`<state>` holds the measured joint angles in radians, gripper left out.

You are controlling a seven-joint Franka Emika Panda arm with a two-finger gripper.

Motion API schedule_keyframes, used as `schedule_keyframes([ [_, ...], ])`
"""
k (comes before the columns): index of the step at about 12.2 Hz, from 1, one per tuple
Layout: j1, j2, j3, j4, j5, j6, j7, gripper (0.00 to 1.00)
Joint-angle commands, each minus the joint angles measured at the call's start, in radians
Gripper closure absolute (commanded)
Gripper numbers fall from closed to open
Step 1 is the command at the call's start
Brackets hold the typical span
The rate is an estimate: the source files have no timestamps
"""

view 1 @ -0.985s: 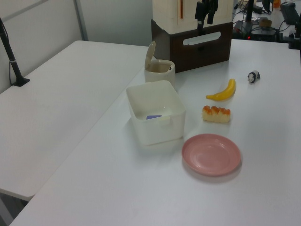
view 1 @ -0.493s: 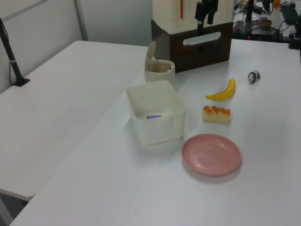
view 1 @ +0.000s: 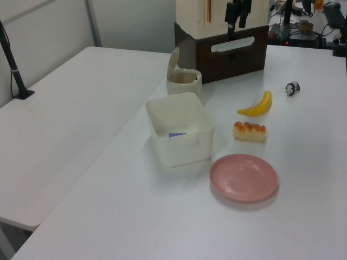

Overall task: Close the trash can
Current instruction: 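Move the gripper over the cream trash can toward its raised lid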

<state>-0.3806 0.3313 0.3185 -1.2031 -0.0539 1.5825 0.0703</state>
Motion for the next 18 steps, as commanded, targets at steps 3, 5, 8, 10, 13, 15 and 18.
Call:
schedule_keyframes([
  [3,-0.003,-0.031,-0.004,-0.035,0.017,-0.024,-0.023,0.12],
  [5,-0.001,-0.031,-0.003,-0.035,0.013,-0.019,-0.041,0.64],
  [8,0.000,-0.029,-0.001,-0.039,0.005,-0.015,-0.116,1.00],
  [10,-0.001,-0.025,-0.006,-0.038,0.009,0.003,-0.147,1.00],
  [13,-0.001,0.000,-0.007,-0.030,0.020,0.176,-0.098,1.00],
  [15,0.005,0.060,-0.004,0.003,0.010,0.287,0.033,1.00],
  [18,0.072,0.152,-0.009,0.068,-0.074,0.372,0.233,1.00],
])
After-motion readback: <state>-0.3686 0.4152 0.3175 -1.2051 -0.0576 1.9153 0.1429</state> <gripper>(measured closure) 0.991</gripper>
